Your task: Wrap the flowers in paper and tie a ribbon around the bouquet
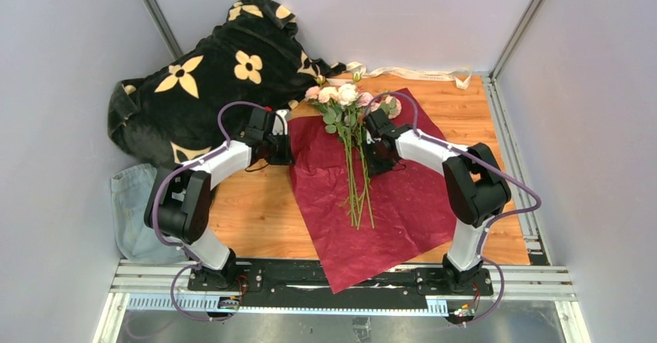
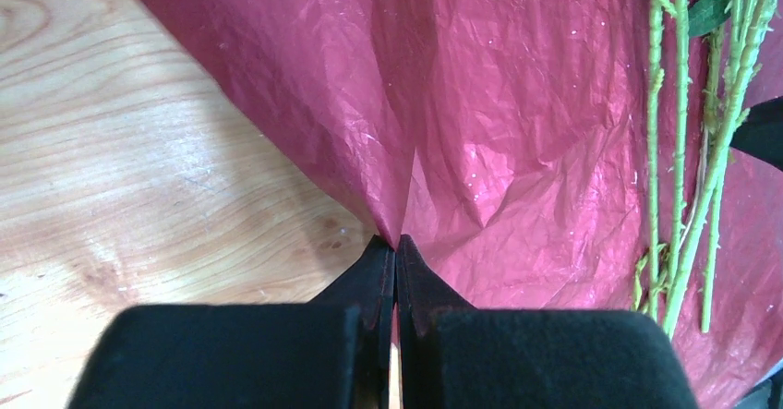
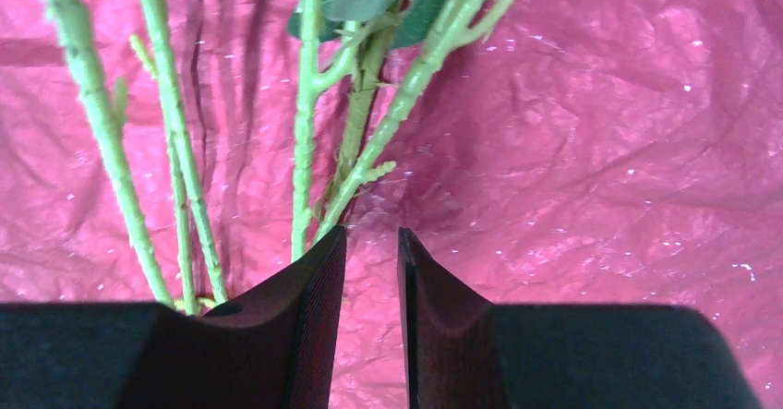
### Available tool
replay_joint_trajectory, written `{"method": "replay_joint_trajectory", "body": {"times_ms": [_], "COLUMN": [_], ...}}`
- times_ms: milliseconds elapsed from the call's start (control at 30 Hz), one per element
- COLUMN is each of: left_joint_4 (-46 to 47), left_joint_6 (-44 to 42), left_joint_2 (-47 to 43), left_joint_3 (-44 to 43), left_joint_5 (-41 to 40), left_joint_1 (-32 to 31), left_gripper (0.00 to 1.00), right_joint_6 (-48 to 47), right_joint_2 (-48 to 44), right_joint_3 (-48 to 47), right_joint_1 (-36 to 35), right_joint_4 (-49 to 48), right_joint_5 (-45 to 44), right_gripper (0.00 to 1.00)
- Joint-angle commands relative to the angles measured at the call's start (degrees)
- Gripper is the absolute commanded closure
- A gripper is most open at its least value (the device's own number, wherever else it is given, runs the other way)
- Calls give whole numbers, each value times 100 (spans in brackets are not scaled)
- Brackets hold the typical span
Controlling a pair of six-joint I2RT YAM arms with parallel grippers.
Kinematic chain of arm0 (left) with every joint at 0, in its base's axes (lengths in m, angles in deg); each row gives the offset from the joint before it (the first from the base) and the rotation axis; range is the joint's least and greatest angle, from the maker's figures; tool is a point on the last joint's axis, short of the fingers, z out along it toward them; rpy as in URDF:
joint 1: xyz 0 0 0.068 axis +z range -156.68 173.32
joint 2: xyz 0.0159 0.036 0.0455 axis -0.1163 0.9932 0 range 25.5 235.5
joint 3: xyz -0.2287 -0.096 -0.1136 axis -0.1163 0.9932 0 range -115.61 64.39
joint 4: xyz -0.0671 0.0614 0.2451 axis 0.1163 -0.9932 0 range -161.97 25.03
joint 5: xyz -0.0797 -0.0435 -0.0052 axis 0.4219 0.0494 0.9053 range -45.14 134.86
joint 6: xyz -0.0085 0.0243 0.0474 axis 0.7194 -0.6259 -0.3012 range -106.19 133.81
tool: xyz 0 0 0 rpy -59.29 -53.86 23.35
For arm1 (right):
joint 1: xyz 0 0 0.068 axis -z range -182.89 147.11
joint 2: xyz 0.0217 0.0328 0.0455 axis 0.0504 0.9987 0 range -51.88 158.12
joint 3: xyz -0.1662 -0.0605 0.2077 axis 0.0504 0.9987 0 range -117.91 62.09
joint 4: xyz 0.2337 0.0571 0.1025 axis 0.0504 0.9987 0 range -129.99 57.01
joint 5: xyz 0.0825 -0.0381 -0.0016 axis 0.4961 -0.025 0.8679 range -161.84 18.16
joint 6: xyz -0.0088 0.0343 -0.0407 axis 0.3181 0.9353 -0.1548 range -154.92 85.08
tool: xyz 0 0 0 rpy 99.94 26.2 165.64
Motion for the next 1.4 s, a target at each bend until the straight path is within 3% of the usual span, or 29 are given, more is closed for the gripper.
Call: {"method": "replay_joint_trajectory", "body": {"times_ms": [0,167,233,367,467,600,733,967,1367], "left_joint_4": [16,-5,-14,4,22,164,365,604,631], "left_joint_6": [-153,-195,-205,-210,-179,-131,-156,-69,-46], "left_joint_2": [-226,-249,-253,-259,-280,-454,-680,-797,-713], "left_joint_3": [47,56,56,69,95,296,512,709,728], "left_joint_5": [-289,-445,-454,-467,-462,-486,-607,-620,-611], "left_joint_1": [42,65,60,66,68,67,65,60,65], "left_gripper": [100,100,100,100,100,100,100,100,100], "right_joint_6": [-4,-631,-1371,-3123,-4510,-5697,-5979,-5884,-6095], "right_joint_2": [-215,-881,-1301,-2336,-2971,-3335,-3418,-3123,-2711], "right_joint_3": [-177,8,122,588,1445,2489,2930,3318,3563], "right_joint_1": [-108,-217,-569,-2420,-3579,-4800,-5829,-6568,-6568], "right_joint_4": [402,1028,1202,1431,1028,868,817,-240,-1377], "right_joint_5": [-5,-352,38,474,838,820,384,-188,-1689], "right_gripper": [69,67,59,41,35,31,29,30,36]}}
